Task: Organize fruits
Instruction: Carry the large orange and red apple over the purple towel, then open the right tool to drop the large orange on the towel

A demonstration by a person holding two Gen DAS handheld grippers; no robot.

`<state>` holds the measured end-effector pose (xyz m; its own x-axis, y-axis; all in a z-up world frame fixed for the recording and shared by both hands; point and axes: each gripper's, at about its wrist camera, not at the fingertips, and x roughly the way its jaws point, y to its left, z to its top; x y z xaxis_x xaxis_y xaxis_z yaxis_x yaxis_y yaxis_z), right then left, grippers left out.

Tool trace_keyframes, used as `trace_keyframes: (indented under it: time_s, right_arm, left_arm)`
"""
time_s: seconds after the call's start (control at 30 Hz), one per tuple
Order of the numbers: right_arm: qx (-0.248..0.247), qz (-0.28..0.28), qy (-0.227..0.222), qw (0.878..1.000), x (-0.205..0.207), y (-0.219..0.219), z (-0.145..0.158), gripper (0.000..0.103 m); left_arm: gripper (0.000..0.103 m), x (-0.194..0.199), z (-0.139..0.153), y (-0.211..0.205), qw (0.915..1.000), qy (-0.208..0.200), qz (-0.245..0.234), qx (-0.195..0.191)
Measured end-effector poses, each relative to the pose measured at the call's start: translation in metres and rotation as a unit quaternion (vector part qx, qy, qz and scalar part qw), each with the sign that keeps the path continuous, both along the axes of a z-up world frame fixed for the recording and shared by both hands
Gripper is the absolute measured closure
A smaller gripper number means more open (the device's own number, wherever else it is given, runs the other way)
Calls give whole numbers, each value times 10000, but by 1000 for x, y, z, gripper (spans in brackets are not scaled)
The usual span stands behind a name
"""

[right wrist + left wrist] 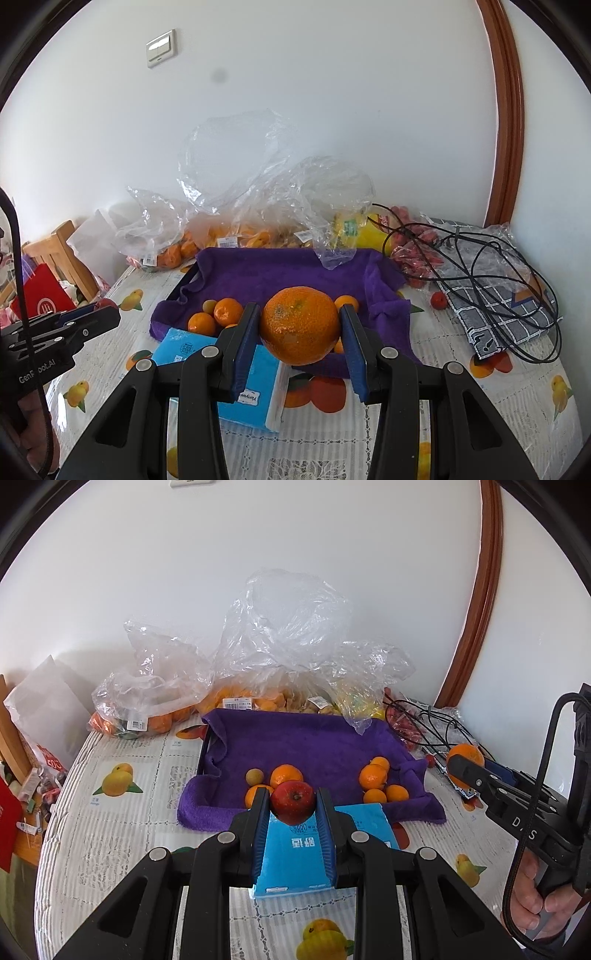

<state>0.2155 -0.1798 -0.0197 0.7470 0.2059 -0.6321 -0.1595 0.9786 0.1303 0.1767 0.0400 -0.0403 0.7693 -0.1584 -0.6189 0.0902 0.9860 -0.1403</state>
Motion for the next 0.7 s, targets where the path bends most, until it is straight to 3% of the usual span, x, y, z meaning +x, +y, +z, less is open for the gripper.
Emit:
trace_keyframes:
  time_s: [0.7]
  right_arm:
    - [33, 22, 261, 9997, 67, -17, -35, 59]
  left_arm:
    - [79, 70, -26, -2, 9991, 360, 31, -200]
